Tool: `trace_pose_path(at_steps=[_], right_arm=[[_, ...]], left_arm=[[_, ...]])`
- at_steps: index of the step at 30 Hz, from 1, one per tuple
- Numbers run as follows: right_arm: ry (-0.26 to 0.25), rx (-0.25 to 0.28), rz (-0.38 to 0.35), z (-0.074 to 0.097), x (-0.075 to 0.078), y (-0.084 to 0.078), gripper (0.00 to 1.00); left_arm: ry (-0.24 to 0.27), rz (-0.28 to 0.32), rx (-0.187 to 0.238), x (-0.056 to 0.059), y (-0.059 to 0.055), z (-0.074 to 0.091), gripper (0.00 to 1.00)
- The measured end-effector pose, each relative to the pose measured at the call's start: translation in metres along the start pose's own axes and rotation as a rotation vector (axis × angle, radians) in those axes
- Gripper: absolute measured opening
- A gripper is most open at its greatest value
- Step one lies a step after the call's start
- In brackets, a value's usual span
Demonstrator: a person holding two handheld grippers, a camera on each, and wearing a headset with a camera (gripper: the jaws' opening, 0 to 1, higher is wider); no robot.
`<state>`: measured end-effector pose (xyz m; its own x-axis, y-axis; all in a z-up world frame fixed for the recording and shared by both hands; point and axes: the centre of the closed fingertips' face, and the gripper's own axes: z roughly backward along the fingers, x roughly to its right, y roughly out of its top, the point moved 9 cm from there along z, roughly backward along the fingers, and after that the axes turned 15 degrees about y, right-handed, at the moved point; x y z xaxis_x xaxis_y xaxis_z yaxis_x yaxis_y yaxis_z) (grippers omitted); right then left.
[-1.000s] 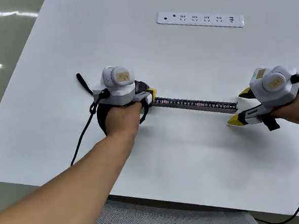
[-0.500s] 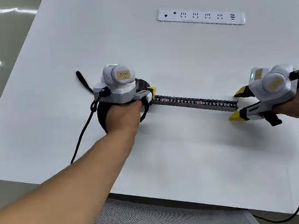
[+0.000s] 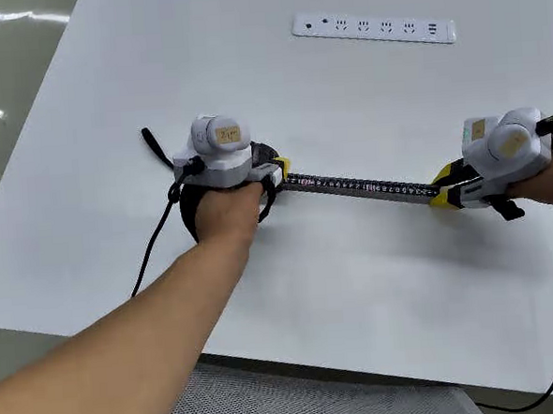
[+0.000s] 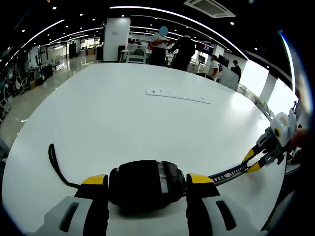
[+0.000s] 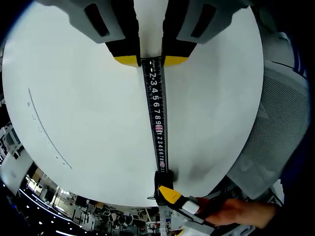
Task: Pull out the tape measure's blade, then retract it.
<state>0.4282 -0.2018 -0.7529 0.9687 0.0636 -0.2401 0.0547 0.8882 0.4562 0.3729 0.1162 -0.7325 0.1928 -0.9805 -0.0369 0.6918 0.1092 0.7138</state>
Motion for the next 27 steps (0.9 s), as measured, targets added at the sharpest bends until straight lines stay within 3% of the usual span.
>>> trace_pose_path(at_steps=[11,27], right_arm=[[0.041,-0.079,0.092,-0.0007,0.0028,0.0047,0.12],[0.025,-0.087,0.096,-0.0018,0.0022,0.0052,0.11]], left_arm=[[0.000,-0.002,0.001,-0.0004,-0.0005,-0.0012,0.60],[0.001,-0.030,0.002,-0.0011,-0.0003,-0.0015,0.57]])
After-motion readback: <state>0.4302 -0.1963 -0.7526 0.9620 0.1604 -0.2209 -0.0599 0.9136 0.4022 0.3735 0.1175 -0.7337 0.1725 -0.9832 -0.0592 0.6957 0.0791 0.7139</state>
